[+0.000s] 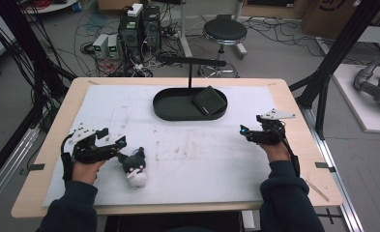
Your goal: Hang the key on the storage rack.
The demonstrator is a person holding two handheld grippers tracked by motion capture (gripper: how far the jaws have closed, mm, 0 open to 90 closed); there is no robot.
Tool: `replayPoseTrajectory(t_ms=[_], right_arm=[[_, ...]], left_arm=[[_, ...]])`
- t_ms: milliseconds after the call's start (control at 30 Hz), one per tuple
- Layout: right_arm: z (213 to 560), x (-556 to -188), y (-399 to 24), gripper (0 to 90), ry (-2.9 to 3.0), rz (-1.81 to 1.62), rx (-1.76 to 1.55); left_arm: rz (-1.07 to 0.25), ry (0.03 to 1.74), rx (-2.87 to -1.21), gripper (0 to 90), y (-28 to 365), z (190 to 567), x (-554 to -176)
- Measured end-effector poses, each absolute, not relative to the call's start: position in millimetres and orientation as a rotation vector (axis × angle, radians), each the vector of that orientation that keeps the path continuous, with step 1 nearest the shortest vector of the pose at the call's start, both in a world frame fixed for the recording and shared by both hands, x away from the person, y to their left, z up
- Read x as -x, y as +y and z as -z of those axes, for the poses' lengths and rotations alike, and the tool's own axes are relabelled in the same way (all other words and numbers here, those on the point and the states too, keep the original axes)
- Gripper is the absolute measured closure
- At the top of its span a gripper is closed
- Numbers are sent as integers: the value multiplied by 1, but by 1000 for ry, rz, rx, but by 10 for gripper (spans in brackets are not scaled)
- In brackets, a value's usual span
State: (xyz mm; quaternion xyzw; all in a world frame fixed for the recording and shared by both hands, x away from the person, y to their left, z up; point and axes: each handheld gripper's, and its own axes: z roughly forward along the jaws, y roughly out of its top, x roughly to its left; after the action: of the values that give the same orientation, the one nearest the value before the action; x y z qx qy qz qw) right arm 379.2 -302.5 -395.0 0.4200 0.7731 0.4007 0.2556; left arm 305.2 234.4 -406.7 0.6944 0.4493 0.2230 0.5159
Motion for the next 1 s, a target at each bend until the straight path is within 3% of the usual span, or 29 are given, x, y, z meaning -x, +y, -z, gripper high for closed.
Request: replayPoseTrajectory(t_ms=[433,500,600,667,800,1000], right_arm=[[396,-379,-297,219,2120,-1094,-1123],[396,-379,-296,220,2123,-1093,-1122],[396,-379,-297,220,2121,-1091,-1128],[396,-378,-298,220,2115,-1094,-1134],[396,-377,-299,220,2113,-1096,-1140],[395,-378,-301,220,2100,-1107,-1150]], left_arm=[[-345,1107,-1899,207,194,433,-303],[-247,1088,-1883,299,193,437,-306],[-202,1056,-1893,422,191,438,-309],[-191,1036,-1886,560,191,437,-310],[-192,1010,-1899,620,190,436,-311],[-146,832,-1937,652,198,426,-330]])
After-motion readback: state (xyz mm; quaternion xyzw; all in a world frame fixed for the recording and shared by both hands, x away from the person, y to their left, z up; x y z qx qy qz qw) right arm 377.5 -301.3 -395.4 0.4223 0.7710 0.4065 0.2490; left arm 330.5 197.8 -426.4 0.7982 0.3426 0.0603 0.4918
